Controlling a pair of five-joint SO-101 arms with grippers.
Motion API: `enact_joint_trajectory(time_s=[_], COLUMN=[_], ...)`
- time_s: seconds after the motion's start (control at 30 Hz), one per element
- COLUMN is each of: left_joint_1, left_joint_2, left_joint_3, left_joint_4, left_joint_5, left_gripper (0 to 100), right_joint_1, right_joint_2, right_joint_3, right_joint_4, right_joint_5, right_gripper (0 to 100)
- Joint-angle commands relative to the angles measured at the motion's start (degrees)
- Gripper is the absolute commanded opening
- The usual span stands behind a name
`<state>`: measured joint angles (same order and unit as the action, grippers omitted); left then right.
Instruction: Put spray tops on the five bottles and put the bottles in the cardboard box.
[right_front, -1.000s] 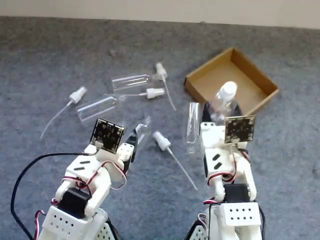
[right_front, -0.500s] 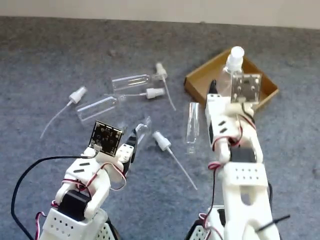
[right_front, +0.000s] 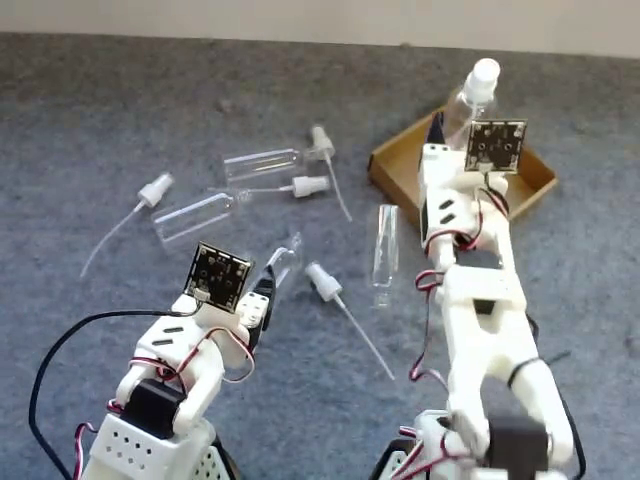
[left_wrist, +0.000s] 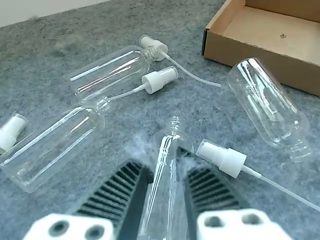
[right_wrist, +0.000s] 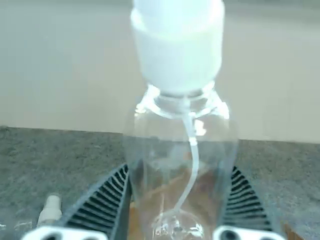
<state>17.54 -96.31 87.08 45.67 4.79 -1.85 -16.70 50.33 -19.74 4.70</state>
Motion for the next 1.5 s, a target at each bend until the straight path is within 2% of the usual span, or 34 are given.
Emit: enact_joint_trajectory(time_s=[0.0, 0.23, 0.67, 0.83, 1.47], left_joint_1=[-0.22, -0.22, -0.31, -0.66, -0.66], left_joint_2=[-0.92, -0.92, -1.01, -1.01, -1.01], left_joint_3=[-0.04, 0.13, 0.75, 4.62, 5.93], left_joint_4=[-1.23, -1.23, -1.23, -7.74, -9.23], left_joint_5=[-0.26, -0.26, -0.70, -0.70, -0.70], left_gripper=[5, 5, 5, 5, 5], right_joint_1=[2.15, 4.62, 4.88, 4.97, 6.37], right_joint_2=[6.20, 22.11, 42.86, 49.89, 61.67], right_joint_3=[-5.32, -16.22, -36.00, -43.65, -53.14], right_joint_4=[-4.26, -10.07, -10.15, -10.15, -10.07], right_joint_5=[0.18, 0.18, 0.18, 0.18, 0.44], right_gripper=[17.1, 17.1, 17.1, 17.2, 17.4])
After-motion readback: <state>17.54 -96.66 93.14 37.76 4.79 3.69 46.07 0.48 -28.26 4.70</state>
